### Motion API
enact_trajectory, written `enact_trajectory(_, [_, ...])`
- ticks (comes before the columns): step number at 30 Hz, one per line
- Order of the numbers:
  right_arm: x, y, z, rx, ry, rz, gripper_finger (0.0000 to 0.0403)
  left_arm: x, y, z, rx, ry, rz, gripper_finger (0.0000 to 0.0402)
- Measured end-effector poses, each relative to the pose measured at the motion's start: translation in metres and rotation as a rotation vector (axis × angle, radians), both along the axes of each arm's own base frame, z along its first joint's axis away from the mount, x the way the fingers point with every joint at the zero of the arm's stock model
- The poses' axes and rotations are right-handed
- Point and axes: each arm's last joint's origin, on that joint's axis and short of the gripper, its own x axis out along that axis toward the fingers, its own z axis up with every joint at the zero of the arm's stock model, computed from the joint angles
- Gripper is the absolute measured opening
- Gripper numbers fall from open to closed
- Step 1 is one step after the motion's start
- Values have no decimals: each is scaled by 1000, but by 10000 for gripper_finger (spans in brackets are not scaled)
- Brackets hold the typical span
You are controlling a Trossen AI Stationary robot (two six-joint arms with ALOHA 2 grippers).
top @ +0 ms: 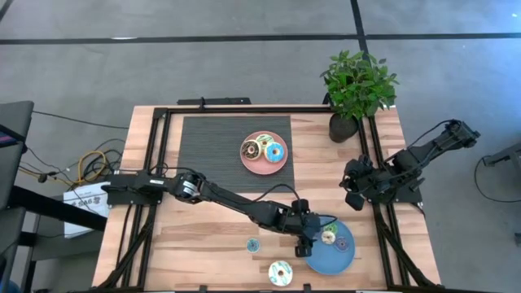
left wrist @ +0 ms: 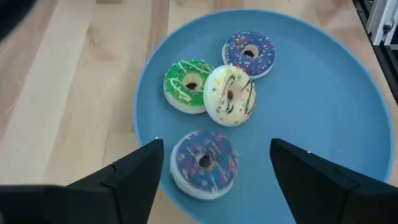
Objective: Pick & Place donuts
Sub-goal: Put the big white donut on the pink plate
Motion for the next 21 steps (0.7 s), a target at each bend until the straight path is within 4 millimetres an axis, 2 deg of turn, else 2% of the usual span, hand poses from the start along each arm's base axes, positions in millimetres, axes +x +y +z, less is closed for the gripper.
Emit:
enact_trajectory(4, [0, 0, 0, 0, 0, 0, 0, 0, 3, 7, 8, 15, 5, 297])
enact_trajectory(8, [0, 0, 0, 0, 0, 0, 0, -3, 10, 33, 31, 67, 82, 292])
enact_trajectory(11, [0, 0, 0, 0, -1, 0, 0, -13, 17, 53, 49, 72, 154, 278])
enact_trajectory(16, [1, 0, 0, 4, -7, -1, 0, -38, 17, 87, 134, 115, 208, 219])
enact_trajectory(21, [1, 0, 1, 4, -7, -1, 0, -53, 2, 89, 209, 184, 144, 120])
